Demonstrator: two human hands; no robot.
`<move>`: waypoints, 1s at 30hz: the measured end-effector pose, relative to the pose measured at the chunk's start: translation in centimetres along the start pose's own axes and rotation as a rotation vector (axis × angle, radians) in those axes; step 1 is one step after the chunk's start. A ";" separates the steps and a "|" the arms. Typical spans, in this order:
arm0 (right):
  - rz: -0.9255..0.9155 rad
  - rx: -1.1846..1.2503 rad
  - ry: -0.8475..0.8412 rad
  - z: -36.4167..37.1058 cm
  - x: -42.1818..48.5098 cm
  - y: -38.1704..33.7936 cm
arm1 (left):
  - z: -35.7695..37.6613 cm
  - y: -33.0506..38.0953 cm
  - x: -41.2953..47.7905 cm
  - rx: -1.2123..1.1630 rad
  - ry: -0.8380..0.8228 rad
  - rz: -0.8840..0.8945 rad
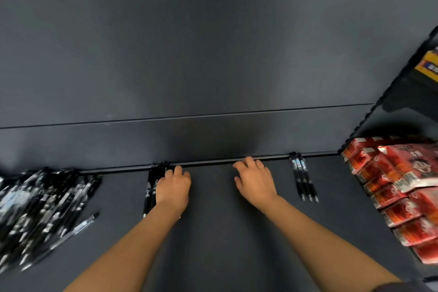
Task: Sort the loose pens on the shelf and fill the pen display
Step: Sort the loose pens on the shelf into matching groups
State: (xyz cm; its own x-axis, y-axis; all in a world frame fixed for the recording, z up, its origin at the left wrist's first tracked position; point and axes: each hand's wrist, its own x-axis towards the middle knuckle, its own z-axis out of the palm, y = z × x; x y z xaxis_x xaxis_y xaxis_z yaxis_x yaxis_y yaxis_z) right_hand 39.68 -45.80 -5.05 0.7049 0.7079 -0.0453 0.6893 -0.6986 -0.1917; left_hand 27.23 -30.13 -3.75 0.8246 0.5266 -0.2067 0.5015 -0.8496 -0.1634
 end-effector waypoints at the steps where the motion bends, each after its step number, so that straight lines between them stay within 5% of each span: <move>1: -0.007 0.005 -0.007 0.1 0.0 -0.4 | 0.0 -0.5 -0.1 0.004 0.002 -0.013; 15: -0.162 -0.023 0.000 -0.3 1.4 -8.8 | 0.3 -6.5 -1.9 -0.114 0.189 0.074; 30: -0.242 0.060 -0.050 2.5 3.0 -30.3 | 2.7 -27.3 -7.0 -0.182 0.242 0.040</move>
State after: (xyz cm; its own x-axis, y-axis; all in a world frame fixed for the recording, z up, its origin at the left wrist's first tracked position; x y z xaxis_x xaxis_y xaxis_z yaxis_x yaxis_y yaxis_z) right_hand 20.47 -22.28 -1.83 0.5102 0.8592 -0.0386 0.8248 -0.5015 -0.2610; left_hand 7.09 -10.58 -0.41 0.8720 0.4886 0.0298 0.4882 -0.8725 0.0206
